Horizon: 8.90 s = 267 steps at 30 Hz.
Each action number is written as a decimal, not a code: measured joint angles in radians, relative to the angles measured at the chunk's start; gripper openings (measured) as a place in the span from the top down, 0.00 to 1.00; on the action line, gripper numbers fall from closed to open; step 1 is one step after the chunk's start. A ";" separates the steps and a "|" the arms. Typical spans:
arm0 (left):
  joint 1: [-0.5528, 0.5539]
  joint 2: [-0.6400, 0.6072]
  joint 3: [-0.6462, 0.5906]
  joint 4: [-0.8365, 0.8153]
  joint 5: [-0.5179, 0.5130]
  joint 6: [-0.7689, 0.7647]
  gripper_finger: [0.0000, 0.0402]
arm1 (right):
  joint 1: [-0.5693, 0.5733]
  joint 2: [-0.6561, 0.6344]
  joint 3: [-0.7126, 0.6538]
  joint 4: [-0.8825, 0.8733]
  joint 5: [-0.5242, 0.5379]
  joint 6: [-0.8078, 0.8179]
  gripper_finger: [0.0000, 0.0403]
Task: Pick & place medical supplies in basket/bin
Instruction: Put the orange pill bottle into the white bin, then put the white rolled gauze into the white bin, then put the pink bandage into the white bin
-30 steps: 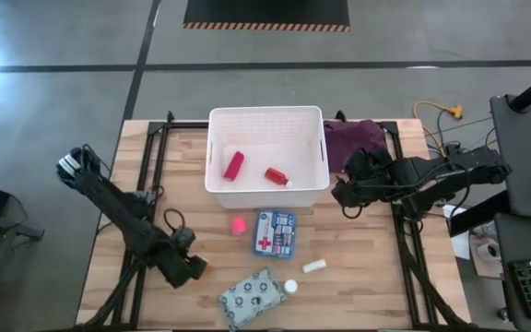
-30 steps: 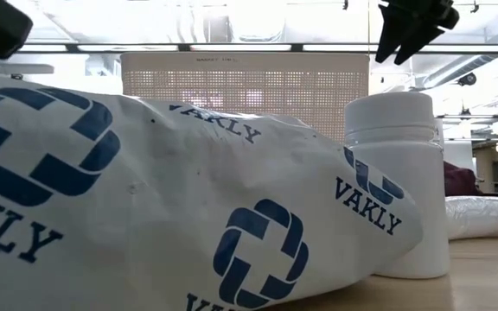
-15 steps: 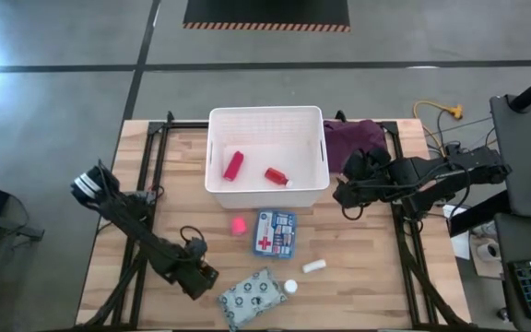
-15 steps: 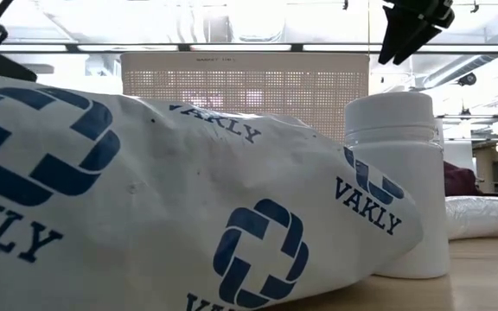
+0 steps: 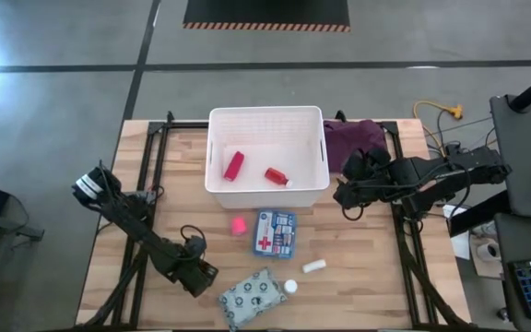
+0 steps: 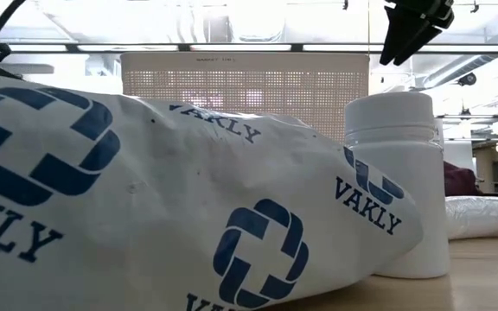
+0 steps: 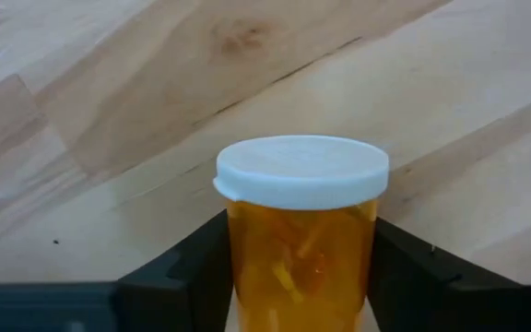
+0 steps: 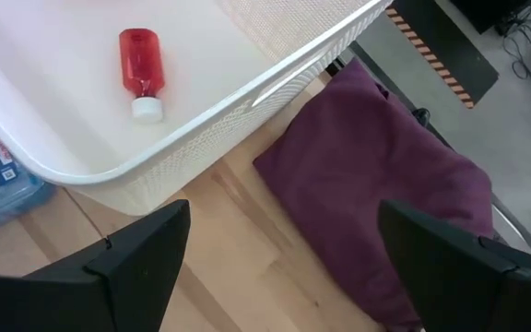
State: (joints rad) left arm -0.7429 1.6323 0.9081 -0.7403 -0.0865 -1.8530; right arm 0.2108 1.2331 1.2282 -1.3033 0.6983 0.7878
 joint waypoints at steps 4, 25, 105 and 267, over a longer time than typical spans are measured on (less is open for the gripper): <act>0.006 -0.024 0.015 -0.030 -0.014 0.000 0.59 | 0.000 0.000 0.000 0.000 0.000 0.013 0.15; 0.490 -0.521 0.383 -0.192 -0.738 0.914 0.59 | 0.000 -0.022 -0.001 0.000 0.008 0.074 0.15; 0.383 -0.762 0.206 -0.243 -0.462 1.003 0.27 | 0.333 0.598 -0.180 0.745 -0.616 -0.164 0.20; 0.748 -0.595 0.221 0.070 -0.594 1.214 0.74 | -0.006 0.017 0.112 0.233 0.151 -0.208 0.36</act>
State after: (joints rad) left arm 0.0055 1.0369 1.1289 -0.6701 -0.6810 -0.6394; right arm 0.2047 1.2503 1.3397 -1.0705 0.8495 0.5801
